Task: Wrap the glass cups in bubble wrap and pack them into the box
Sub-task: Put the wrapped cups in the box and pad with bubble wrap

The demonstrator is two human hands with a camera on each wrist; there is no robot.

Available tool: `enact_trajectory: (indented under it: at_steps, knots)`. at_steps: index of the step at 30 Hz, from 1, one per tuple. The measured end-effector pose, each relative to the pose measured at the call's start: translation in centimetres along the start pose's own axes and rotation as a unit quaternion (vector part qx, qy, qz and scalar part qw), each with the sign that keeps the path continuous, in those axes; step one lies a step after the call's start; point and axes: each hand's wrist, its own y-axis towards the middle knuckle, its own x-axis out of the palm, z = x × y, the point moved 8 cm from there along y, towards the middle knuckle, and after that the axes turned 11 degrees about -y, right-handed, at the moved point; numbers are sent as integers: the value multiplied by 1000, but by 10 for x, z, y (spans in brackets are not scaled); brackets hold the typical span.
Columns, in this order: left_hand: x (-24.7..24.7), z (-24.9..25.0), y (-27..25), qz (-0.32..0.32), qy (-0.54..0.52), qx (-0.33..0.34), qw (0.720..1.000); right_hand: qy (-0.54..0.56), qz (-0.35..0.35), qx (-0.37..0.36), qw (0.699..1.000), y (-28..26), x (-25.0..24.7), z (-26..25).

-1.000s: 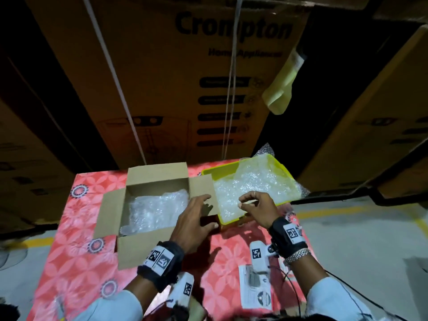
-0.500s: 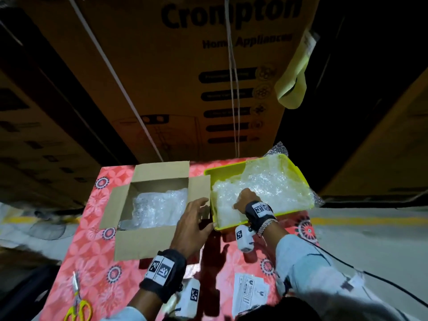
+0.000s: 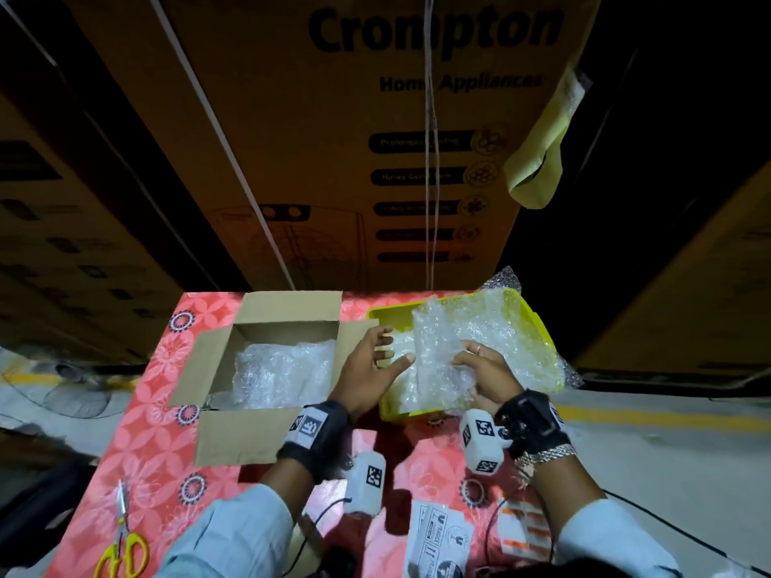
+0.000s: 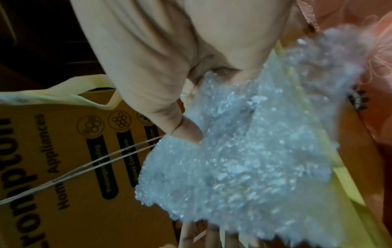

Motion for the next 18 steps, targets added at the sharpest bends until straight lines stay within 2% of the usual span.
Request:
enact_trajectory:
  at_steps: [4, 7, 10, 18]
  knots:
    - [7, 6, 7, -22, -72, -26, 997, -39, -52, -43, 997, -23, 7, -11]
    - [6, 10, 3, -32, -73, -21, 997, -70, -50, -65, 994, -27, 9, -11]
    - [-7, 14, -4, -2, -87, -8, 996, -93, -48, -88, 991, -29, 14, -13]
    - [-56, 2, -35, 44, -141, -32, 988, 43, -135, -83, 986, -43, 65, -9]
